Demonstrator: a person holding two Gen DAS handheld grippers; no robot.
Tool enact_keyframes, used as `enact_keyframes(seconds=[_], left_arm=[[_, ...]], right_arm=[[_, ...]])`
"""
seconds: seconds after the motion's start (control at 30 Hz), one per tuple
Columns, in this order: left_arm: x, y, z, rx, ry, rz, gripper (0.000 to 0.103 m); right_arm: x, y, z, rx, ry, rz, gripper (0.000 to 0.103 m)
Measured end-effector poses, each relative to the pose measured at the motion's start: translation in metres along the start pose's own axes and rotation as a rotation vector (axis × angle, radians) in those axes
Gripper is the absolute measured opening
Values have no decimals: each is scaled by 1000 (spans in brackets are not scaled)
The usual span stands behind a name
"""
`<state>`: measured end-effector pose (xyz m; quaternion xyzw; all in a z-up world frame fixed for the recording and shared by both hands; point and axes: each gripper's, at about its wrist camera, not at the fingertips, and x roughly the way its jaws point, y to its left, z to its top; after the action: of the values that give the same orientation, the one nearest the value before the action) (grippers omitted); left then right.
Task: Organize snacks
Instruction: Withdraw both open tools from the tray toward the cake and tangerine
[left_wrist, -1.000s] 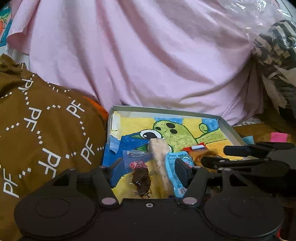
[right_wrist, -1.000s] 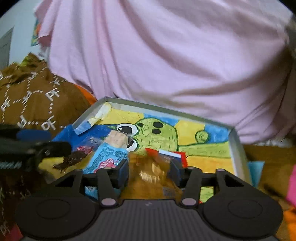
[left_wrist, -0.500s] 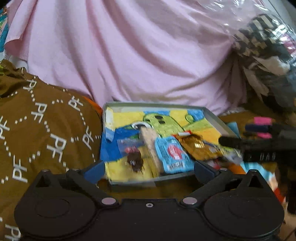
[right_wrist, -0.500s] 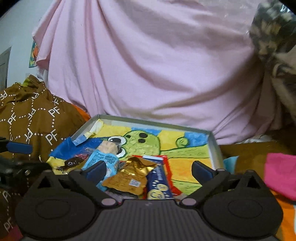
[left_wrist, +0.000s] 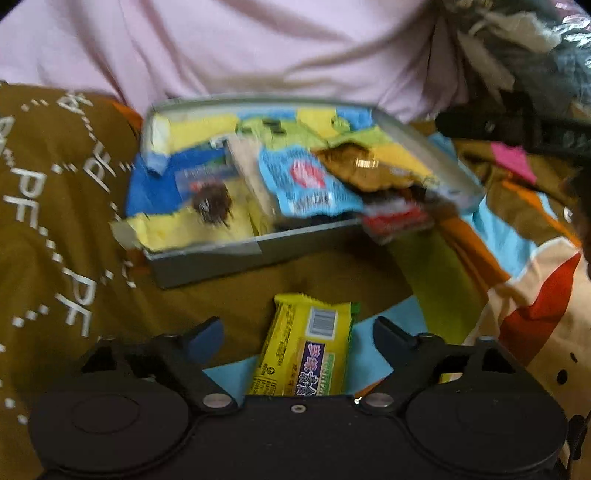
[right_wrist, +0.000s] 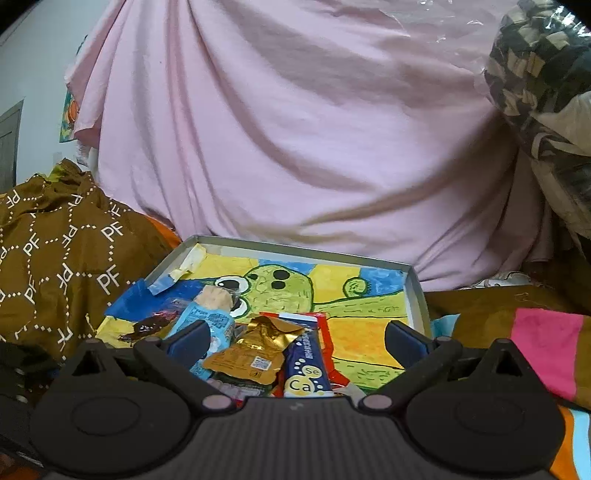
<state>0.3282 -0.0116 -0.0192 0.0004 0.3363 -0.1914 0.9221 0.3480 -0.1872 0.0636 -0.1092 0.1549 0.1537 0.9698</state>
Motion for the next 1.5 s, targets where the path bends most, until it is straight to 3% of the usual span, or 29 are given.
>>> enact_keyframes(seconds=[0.1,0.13,0.4,0.6,0.73,1.03,1.23,1.3,1.4,1.5], left_arm=[[10,-1,1,31,50,-17,55],[12,-1,1,36,58,-23,53],[-2,0,3,16,31,-33,50],[-42,3,11,-40,-96,-54,49],[-53,3,32,-80,-177,-27,47],[-9,22,90,-235,-206,49,44],[21,37,110,-237,-165,164,39],[23,42,109,-254,-160,173,44],[17,43,101,-265,-186,181,75],[7,39,93,-248,-196,182,82]], right_arm=[[6,5,0,3,10,7,103],[7,5,-1,5,11,10,103],[11,11,-3,26,20,16,103],[9,8,-1,42,14,-9,103],[12,6,-1,57,22,-37,103],[19,3,-13,61,54,-36,103],[23,-2,-20,79,74,-30,103],[23,-3,-23,82,77,-26,103],[23,-2,-27,85,72,-22,103],[18,1,-28,99,56,-19,103]])
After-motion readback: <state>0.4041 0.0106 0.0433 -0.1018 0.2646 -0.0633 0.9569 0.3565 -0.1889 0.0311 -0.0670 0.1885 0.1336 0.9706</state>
